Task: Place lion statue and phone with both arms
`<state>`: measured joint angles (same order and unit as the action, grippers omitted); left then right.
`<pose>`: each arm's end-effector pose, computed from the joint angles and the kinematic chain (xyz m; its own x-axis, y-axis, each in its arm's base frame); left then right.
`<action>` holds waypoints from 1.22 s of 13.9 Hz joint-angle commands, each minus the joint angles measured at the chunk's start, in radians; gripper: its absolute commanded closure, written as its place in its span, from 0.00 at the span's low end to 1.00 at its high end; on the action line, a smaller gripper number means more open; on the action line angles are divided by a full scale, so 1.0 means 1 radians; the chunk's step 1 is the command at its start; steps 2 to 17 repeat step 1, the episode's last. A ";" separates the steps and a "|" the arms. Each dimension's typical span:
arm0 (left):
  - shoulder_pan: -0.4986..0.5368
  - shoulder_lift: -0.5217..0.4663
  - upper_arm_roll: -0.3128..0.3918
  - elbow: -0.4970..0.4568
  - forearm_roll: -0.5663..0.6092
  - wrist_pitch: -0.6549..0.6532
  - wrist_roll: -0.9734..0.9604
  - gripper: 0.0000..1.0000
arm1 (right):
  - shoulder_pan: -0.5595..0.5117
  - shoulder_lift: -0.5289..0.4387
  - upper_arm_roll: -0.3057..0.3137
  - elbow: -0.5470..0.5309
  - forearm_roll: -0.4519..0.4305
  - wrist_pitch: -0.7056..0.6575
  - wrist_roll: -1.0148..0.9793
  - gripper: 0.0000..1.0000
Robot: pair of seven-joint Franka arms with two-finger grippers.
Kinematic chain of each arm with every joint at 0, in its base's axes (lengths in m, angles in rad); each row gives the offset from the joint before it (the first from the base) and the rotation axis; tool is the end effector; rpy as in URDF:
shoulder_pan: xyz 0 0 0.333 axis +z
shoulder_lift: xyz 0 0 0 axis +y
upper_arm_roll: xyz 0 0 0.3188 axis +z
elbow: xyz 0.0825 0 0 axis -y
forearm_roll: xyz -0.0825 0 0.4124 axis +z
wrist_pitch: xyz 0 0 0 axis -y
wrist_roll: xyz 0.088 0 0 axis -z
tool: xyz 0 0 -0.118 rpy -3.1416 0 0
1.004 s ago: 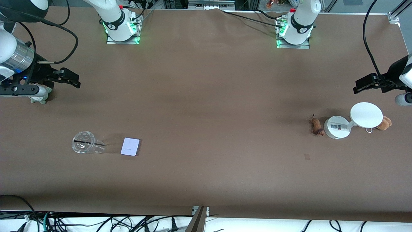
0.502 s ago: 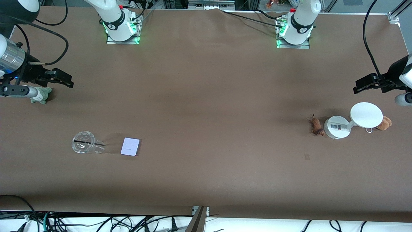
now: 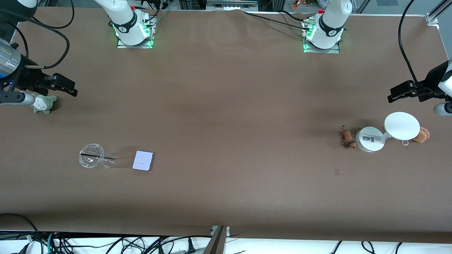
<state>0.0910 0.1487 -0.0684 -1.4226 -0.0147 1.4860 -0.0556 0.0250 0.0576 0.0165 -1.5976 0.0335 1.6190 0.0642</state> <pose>0.6186 0.0152 0.5935 0.9933 0.0767 -0.0861 0.0787 -0.9967 0.0201 0.6016 0.0285 0.5729 0.9990 -0.0243 -0.0383 -0.0255 -0.9992 -0.0319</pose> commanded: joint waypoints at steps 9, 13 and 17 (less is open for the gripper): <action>0.012 0.000 -0.001 0.010 -0.027 -0.013 0.008 0.00 | -0.005 0.011 0.023 0.028 -0.001 -0.024 0.015 0.00; 0.012 0.000 -0.001 0.010 -0.027 -0.013 0.008 0.00 | -0.005 0.011 0.023 0.028 -0.001 -0.024 0.015 0.00; 0.012 0.000 -0.001 0.010 -0.027 -0.013 0.008 0.00 | -0.005 0.011 0.023 0.028 -0.001 -0.024 0.015 0.00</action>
